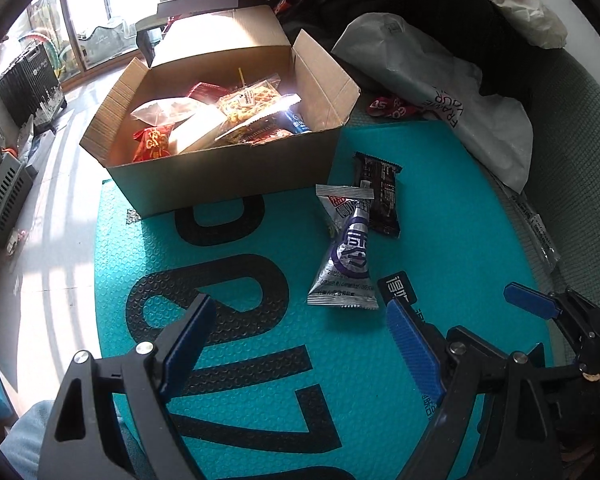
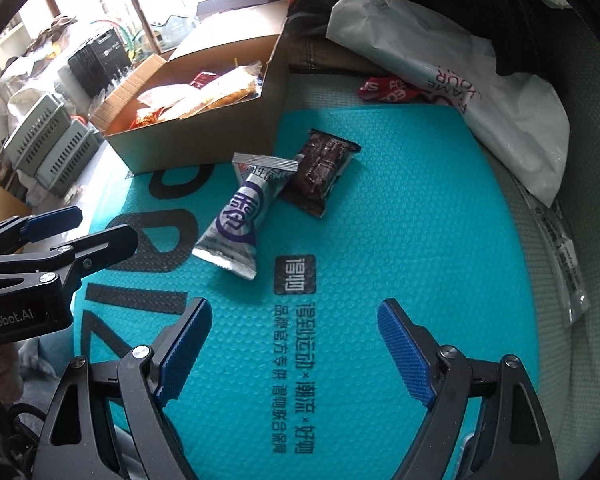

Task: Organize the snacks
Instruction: 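Withdraw both open tools from the box back toward the remaining snacks, then grasp the silver-purple GOLY bag with the left tool while the right tool grasps the chocolate bar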

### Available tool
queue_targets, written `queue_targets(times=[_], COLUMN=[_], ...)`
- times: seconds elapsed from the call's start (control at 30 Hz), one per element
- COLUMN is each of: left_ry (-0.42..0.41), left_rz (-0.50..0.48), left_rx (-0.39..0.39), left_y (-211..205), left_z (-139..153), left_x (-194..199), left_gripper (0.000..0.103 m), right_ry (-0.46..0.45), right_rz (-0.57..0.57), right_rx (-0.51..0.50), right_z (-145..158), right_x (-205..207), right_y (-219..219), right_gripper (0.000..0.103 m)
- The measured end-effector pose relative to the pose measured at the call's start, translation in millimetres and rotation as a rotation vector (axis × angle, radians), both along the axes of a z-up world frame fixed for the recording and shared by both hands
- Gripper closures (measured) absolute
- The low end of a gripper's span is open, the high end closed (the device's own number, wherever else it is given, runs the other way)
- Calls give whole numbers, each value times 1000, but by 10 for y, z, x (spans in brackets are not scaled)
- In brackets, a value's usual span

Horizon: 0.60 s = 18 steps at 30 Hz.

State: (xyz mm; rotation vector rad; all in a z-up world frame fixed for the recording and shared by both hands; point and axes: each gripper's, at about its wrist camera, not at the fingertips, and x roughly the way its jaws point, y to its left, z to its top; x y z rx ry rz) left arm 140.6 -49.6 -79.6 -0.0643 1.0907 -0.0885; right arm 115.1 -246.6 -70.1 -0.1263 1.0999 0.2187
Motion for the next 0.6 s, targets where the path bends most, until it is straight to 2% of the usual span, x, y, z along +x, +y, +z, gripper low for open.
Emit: queue_targets(times=[0.37,0.57,0.6], left_ry=[78,87,88], left_rz=[-44,-61,-57], left_rx=[-45,-35,-17], left_y=[-178,-245,-240], left_z=[-489,-668,-694], left_x=[523,724,746], left_gripper=[16,16,18], right_ry=[41,55,57], right_rz=[-84,-109,-112], right_rx=[-54,-72,-72], right_z=[-256,-353,-363], right_x=[347,538,573], right_y=[-229,-259,-255], right_gripper=[17,18,18])
